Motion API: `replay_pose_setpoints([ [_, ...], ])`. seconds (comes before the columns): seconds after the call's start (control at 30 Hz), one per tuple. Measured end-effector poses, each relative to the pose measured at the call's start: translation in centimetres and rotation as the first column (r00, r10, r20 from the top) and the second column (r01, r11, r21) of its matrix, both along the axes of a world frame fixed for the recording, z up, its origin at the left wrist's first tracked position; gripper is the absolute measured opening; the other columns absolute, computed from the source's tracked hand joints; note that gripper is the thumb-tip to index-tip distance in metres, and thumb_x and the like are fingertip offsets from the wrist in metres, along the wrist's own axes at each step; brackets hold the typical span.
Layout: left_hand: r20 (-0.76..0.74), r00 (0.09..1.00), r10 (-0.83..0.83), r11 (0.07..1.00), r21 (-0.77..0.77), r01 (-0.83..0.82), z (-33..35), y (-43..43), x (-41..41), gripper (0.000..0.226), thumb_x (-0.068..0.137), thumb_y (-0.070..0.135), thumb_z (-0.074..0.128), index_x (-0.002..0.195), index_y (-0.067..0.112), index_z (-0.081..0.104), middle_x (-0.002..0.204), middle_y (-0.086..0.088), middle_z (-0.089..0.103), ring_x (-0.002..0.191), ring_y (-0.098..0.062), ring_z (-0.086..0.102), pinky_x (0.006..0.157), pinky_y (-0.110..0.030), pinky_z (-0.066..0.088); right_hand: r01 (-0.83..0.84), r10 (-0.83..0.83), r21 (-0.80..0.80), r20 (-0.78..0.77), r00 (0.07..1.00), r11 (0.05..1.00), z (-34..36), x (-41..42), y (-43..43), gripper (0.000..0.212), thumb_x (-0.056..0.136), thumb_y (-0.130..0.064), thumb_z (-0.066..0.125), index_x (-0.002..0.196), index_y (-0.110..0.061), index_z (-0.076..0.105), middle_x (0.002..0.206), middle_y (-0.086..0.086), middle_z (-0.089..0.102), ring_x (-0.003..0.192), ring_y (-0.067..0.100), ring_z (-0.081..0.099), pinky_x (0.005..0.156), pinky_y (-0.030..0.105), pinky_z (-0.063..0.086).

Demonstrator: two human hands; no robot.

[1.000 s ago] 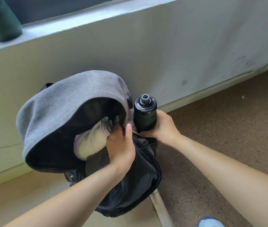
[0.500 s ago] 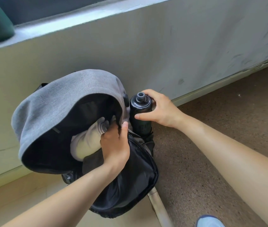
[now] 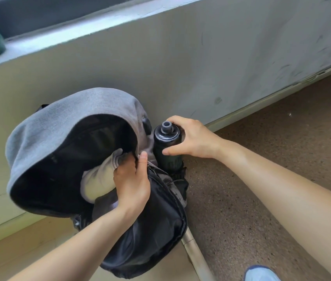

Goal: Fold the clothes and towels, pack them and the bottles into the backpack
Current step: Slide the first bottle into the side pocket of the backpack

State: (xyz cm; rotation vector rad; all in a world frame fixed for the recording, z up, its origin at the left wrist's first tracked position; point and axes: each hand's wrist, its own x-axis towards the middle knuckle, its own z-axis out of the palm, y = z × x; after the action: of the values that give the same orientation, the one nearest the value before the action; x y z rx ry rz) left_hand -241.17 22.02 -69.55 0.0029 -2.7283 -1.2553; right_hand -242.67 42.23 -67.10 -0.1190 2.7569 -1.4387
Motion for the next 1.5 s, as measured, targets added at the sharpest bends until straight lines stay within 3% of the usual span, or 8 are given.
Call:
replay_pose_setpoints([
  [0.27,-0.080,0.972,-0.223,0.975,-0.020,0.222,1.9,-1.8,3.6,0.061,0.095,0.058,0.055,0.054,0.013,0.054,0.047,-0.006,0.055,0.049,-0.027,0.058,0.056,-0.049,0.052,0.087,-0.087,0.060,-0.010,0.996,0.994,-0.7,-0.3,-1.2,0.072,0.058,-0.060,0.085,0.119,-0.033,0.057,0.110,-0.013,0.070,0.109,0.014,0.064,0.100,0.043,0.051],
  [0.4,-0.384,0.671,-0.634,0.773,-0.314,0.550,4.3,1.1,4.3,0.014,0.096,0.013,0.062,0.101,0.009,0.074,0.097,-0.002,0.073,0.090,-0.015,0.067,0.080,-0.030,0.053,0.055,-0.054,-0.031,0.013,0.998,0.998,-1.1,-0.2,-0.3,0.065,0.066,-0.031,0.091,0.123,-0.028,0.060,0.111,-0.011,0.070,0.106,0.005,0.065,0.095,0.030,0.054],
  [0.47,-0.371,0.582,-0.723,0.681,-0.523,0.512,5.5,3.2,1.6,0.036,0.087,0.001,0.053,0.120,0.003,0.068,0.129,-0.015,0.066,0.119,-0.032,0.060,0.099,-0.041,0.049,0.030,-0.017,-0.160,0.082,0.997,0.987,-1.5,0.0,0.5,0.054,0.077,-0.012,0.082,0.125,-0.026,0.063,0.114,-0.008,0.071,0.108,0.004,0.066,0.092,0.025,0.054],
  [0.6,-0.099,0.679,-0.728,0.345,-0.908,0.237,5.8,4.2,-2.8,0.052,0.077,0.025,0.051,0.127,0.015,0.063,0.141,-0.022,0.056,0.117,-0.041,0.060,0.097,-0.046,0.046,0.183,-0.005,-0.628,0.274,0.962,0.756,-3.4,0.6,2.4,0.045,0.091,0.014,0.060,0.130,-0.010,0.062,0.124,0.015,0.069,0.114,0.022,0.069,0.097,0.035,0.057],
  [0.7,0.013,0.760,-0.650,0.262,-0.935,0.240,5.7,3.7,-3.7,0.058,0.076,0.045,0.075,0.129,0.025,0.059,0.121,-0.010,0.062,0.099,-0.036,0.065,0.089,-0.044,0.042,0.429,-0.218,-0.517,0.420,0.881,0.741,-5.7,0.8,2.4,0.026,0.097,-0.001,0.061,0.122,-0.009,0.065,0.120,0.016,0.070,0.107,0.026,0.072,0.086,0.032,0.061],
  [0.9,-0.009,0.751,-0.661,0.326,-0.904,0.276,5.6,3.2,-4.4,0.065,0.077,0.059,0.071,0.133,0.031,0.052,0.119,-0.002,0.059,0.110,-0.028,0.060,0.094,-0.044,0.034,0.523,-0.204,-0.357,0.641,0.740,0.774,-10.3,1.9,0.2,0.032,0.101,-0.029,0.061,0.118,-0.002,0.067,0.107,0.018,0.073,0.092,0.026,0.074,0.067,0.031,0.062],
  [1.2,-0.027,0.728,-0.685,0.377,-0.868,0.323,5.3,2.7,-4.2,0.071,0.080,0.055,0.073,0.142,0.033,0.046,0.117,0.003,0.067,0.109,-0.026,0.063,0.100,-0.044,0.029,0.409,-0.305,-0.169,0.434,0.848,0.897,-9.8,1.3,0.6,0.013,0.097,-0.011,0.066,0.093,-0.001,0.074,0.090,0.010,0.073,0.077,0.019,0.073,0.059,0.020,0.057],
  [1.5,-0.026,0.712,-0.702,0.356,-0.878,0.319,4.7,2.7,-4.4,0.063,0.074,0.051,0.081,0.129,0.030,0.057,0.112,0.002,0.067,0.102,-0.026,0.066,0.100,-0.045,0.026,0.354,-0.217,-0.328,0.386,0.897,0.876,-8.5,1.7,0.1,0.013,0.096,-0.003,0.053,0.092,-0.002,0.065,0.075,0.006,0.057,0.066,0.012,0.049,0.050,0.012,0.041],
])
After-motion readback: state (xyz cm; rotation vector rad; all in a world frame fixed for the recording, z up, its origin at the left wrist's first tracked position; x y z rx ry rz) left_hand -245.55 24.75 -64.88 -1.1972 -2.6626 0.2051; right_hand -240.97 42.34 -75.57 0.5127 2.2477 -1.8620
